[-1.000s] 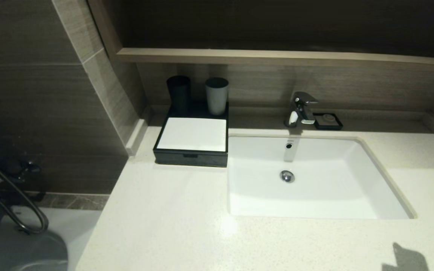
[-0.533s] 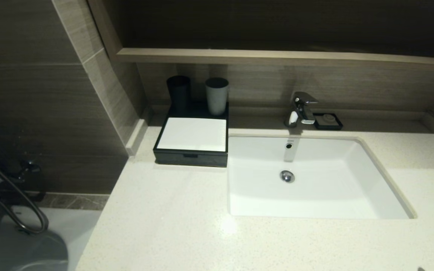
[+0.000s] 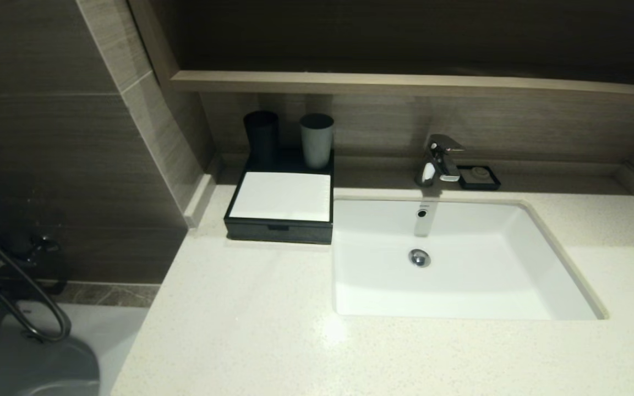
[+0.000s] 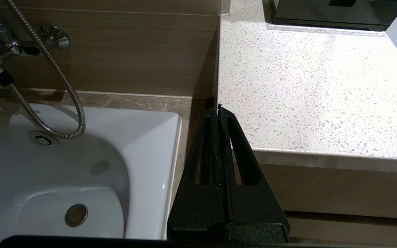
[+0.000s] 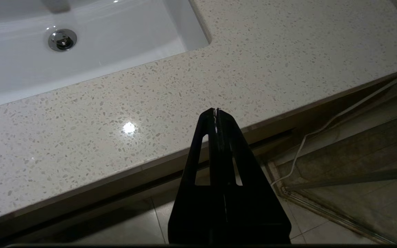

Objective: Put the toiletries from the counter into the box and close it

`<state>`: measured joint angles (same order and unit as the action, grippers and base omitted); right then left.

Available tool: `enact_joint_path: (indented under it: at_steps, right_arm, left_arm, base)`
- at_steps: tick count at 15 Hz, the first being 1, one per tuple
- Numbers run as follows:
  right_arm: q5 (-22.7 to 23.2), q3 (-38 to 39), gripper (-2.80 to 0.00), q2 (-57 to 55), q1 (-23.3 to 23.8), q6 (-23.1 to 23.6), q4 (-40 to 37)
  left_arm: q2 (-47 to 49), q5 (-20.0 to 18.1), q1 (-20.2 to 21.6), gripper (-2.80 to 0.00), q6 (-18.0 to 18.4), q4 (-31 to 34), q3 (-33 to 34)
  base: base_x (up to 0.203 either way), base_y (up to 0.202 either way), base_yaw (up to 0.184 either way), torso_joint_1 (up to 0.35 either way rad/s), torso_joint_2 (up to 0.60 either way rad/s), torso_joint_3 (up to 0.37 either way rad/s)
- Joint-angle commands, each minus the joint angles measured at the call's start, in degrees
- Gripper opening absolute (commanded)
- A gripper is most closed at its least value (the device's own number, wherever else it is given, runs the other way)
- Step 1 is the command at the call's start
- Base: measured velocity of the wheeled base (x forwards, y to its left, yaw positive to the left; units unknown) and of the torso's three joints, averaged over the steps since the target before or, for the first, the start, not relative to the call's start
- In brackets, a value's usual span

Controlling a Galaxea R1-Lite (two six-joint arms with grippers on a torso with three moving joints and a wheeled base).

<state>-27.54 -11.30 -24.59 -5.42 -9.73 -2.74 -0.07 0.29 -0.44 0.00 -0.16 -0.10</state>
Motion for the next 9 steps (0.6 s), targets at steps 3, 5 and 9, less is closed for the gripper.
enact_joint_path:
  at_steps: [3, 5, 9]
  right_arm:
    - [0.11, 3.34, -2.8, 6.58, 4.4, 1.27, 0.09]
    - [0.8, 4.27, -2.8, 9.02, 5.82, 1.28, 0.11]
    - [7.04, 4.39, -2.8, 14.57, 5.92, 1.38, 0.17]
  left_arm:
    - [0.07, 0.06, 0.0, -2.8, 0.0, -0.02, 0.01]
    - [-0.01, 0.06, 0.0, -2.8, 0.0, -0.02, 0.01]
    - [-0.01, 0.06, 0.0, -2.8, 0.0, -0.02, 0.01]
  base:
    - [0.0, 0.0, 0.0, 0.0, 0.0, 0.0]
    - [0.0, 0.0, 0.0, 0.0, 0.0, 0.0]
    - [0.0, 0.0, 0.0, 0.0, 0.0, 0.0]
